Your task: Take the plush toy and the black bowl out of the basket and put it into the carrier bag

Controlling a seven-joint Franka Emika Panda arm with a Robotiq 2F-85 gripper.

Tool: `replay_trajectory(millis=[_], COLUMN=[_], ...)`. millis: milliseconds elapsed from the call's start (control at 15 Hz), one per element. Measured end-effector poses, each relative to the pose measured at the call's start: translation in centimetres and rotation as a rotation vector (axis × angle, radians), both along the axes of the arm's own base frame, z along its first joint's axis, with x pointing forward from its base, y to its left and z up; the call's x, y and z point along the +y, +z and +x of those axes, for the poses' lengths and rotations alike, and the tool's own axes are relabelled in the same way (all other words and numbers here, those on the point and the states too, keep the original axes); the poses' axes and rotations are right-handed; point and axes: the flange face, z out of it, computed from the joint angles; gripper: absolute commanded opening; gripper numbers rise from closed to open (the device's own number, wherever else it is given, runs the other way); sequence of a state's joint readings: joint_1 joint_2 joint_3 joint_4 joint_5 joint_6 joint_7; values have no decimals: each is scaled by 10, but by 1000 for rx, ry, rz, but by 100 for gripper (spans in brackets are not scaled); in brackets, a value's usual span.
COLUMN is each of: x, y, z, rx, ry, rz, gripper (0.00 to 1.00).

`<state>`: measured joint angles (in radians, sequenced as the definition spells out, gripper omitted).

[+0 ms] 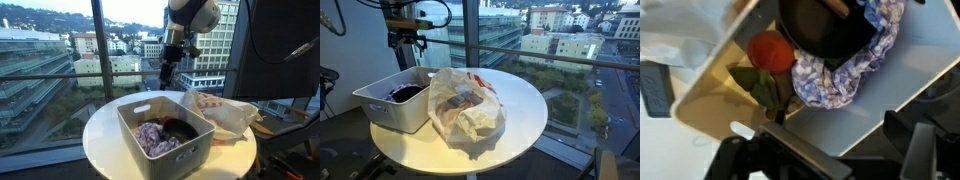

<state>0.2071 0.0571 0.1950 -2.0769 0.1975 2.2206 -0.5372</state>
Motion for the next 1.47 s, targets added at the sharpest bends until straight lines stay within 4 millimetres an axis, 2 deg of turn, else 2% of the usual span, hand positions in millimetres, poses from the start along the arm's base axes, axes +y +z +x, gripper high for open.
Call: replay_trajectory(millis=[133, 333, 733, 1133, 1467], x=[23, 34, 26, 25, 15], y=[-18, -48, -111, -135, -164], z=[-2, 1, 18, 18, 24], rx=[2, 22, 100, 143, 137], ry=[14, 12, -40, -163, -187], rz=[65, 92, 81, 19, -106], gripper=[100, 100, 100, 100, 100])
